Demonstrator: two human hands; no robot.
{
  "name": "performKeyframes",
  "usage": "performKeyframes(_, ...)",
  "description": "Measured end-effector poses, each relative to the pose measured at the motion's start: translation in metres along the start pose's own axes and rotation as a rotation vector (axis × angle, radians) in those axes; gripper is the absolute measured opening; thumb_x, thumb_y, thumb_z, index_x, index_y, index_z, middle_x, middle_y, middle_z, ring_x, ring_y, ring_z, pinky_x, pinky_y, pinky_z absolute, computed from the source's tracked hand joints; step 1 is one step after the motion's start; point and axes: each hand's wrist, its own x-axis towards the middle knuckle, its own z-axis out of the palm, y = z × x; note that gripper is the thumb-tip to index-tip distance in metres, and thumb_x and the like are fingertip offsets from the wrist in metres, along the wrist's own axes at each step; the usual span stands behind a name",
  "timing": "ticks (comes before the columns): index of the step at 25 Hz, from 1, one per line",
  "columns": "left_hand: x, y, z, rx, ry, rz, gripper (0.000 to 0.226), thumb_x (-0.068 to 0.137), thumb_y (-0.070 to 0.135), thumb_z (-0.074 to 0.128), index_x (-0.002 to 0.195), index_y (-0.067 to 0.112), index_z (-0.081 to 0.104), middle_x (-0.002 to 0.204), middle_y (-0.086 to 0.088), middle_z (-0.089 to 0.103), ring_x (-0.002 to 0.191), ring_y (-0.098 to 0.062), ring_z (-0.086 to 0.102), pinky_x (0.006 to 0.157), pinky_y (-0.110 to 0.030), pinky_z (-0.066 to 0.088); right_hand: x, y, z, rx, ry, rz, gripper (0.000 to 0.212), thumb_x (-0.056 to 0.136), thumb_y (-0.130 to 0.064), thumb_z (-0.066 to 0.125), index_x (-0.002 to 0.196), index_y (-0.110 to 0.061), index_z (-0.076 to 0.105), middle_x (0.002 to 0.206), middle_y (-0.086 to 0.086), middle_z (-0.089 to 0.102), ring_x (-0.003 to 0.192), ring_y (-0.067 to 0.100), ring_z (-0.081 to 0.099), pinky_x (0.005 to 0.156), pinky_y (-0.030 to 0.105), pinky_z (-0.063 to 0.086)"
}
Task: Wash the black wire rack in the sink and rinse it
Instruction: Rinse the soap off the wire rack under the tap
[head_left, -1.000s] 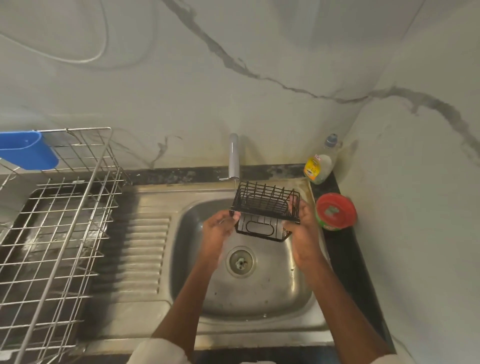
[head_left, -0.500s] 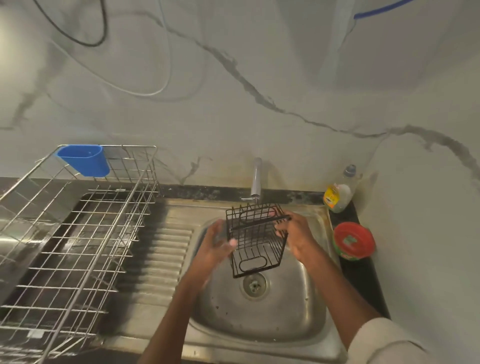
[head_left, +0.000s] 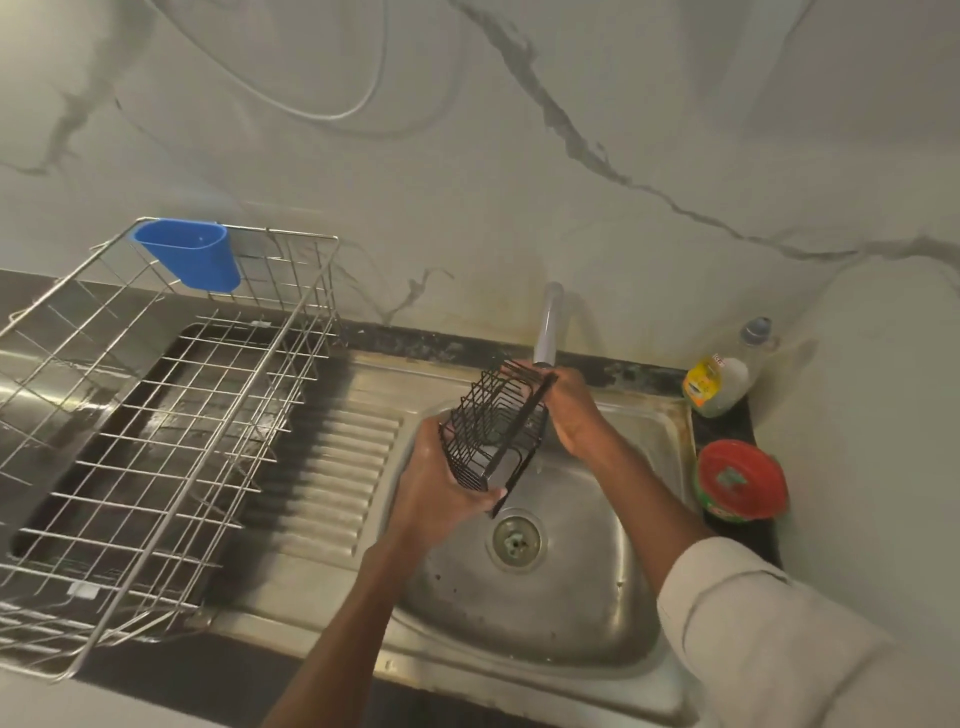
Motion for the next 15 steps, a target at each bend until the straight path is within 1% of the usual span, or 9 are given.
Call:
performKeyframes(2, -0.003, 0.003, -0.001, 0.008, 0.055, -0.025, 0.099, 0.056, 0.044, 0.102, 0.128, 0.042, 0.036, 0.118, 0.024, 0.055, 0.107, 0.010, 0.058, 0.083, -0.012, 0.052, 0.004, -0.004, 0.006, -0.046, 0.015, -0.028, 0.019, 0.091, -0.007, 0.074, 0.108, -0.013, 0.079, 0.109, 0.006, 0.077, 0.108, 0.019, 0.068, 0.104, 0.035, 0.052)
performKeyframes(3, -0.003, 0.003, -0.003, -0.002, 0.076, -0.049, 0.093, 0.056, 0.046, 0.102, 0.124, 0.038, 0.039, 0.114, 0.020, 0.057, 0.100, 0.006, 0.061, 0.079, -0.016, 0.055, 0.004, -0.003, 0.009, -0.071, 0.023, -0.032, 0.022, 0.090, -0.001, 0.073, 0.108, -0.013, 0.078, 0.111, 0.007, 0.076, 0.110, 0.021, 0.068, 0.100, 0.035, 0.053)
performKeyframes(4, -0.003, 0.002, -0.006, -0.014, 0.095, -0.072, 0.088, 0.056, 0.049, 0.100, 0.120, 0.035, 0.041, 0.111, 0.016, 0.060, 0.095, 0.000, 0.064, 0.077, -0.023, 0.059, 0.003, -0.001, 0.011, -0.113, 0.036, -0.028, 0.022, 0.091, 0.000, 0.071, 0.106, -0.014, 0.075, 0.112, 0.010, 0.074, 0.111, 0.024, 0.067, 0.094, 0.033, 0.054)
performKeyframes(6, 0.001, -0.002, -0.012, -0.037, 0.109, -0.099, 0.085, 0.054, 0.053, 0.098, 0.116, 0.036, 0.043, 0.109, 0.009, 0.065, 0.091, -0.011, 0.071, 0.076, -0.039, 0.065, -0.005, 0.006, 0.015, -0.180, 0.048, -0.060, 0.026, 0.095, -0.001, 0.064, 0.102, -0.025, 0.072, 0.115, 0.010, 0.073, 0.114, 0.026, 0.066, 0.084, 0.026, 0.051)
performKeyframes(8, 0.003, -0.009, -0.017, -0.076, 0.074, -0.092, 0.082, 0.056, 0.049, 0.099, 0.116, 0.039, 0.044, 0.112, 0.006, 0.066, 0.094, -0.018, 0.075, 0.078, -0.045, 0.066, -0.015, 0.012, 0.013, -0.222, 0.062, -0.136, 0.036, 0.100, 0.000, 0.057, 0.113, -0.030, 0.072, 0.129, 0.005, 0.070, 0.122, 0.018, 0.061, 0.088, 0.019, 0.045)
performKeyframes(10, 0.002, -0.013, -0.020, -0.124, 0.058, -0.104, 0.077, 0.059, 0.044, 0.099, 0.116, 0.039, 0.047, 0.115, 0.002, 0.066, 0.102, -0.022, 0.074, 0.084, -0.048, 0.065, -0.029, 0.017, 0.006, -0.250, 0.077, -0.180, 0.044, 0.101, 0.002, 0.054, 0.132, -0.026, 0.068, 0.142, -0.001, 0.063, 0.126, 0.008, 0.055, 0.086, 0.009, 0.040)
performKeyframes(12, 0.001, -0.011, -0.020, -0.184, 0.024, -0.125, 0.074, 0.064, 0.038, 0.099, 0.118, 0.042, 0.048, 0.122, 0.000, 0.065, 0.111, -0.021, 0.072, 0.091, -0.044, 0.063, -0.043, 0.020, -0.004, -0.263, 0.101, -0.183, 0.053, 0.101, 0.006, 0.052, 0.141, -0.028, 0.062, 0.147, -0.008, 0.057, 0.120, 0.001, 0.060, 0.087, 0.008, 0.049)
performKeyframes(14, -0.003, -0.006, -0.015, -0.227, -0.036, -0.104, 0.075, 0.072, 0.019, 0.097, 0.126, 0.037, 0.047, 0.127, 0.002, 0.063, 0.112, -0.008, 0.070, 0.087, -0.024, 0.061, -0.057, 0.023, -0.016, -0.283, 0.135, -0.178, 0.056, 0.101, 0.007, 0.050, 0.138, -0.032, 0.063, 0.144, -0.013, 0.057, 0.111, -0.002, 0.064, 0.089, 0.009, 0.052)
performKeyframes(15, -0.004, -0.002, -0.013, -0.244, -0.060, -0.095, 0.077, 0.075, 0.008, 0.095, 0.131, 0.030, 0.047, 0.127, 0.004, 0.062, 0.110, -0.001, 0.069, 0.083, -0.017, 0.059, -0.063, 0.024, -0.023, -0.284, 0.163, -0.177, 0.055, 0.101, 0.008, 0.049, 0.135, -0.032, 0.065, 0.142, -0.013, 0.061, 0.114, -0.005, 0.062, 0.091, 0.009, 0.050)
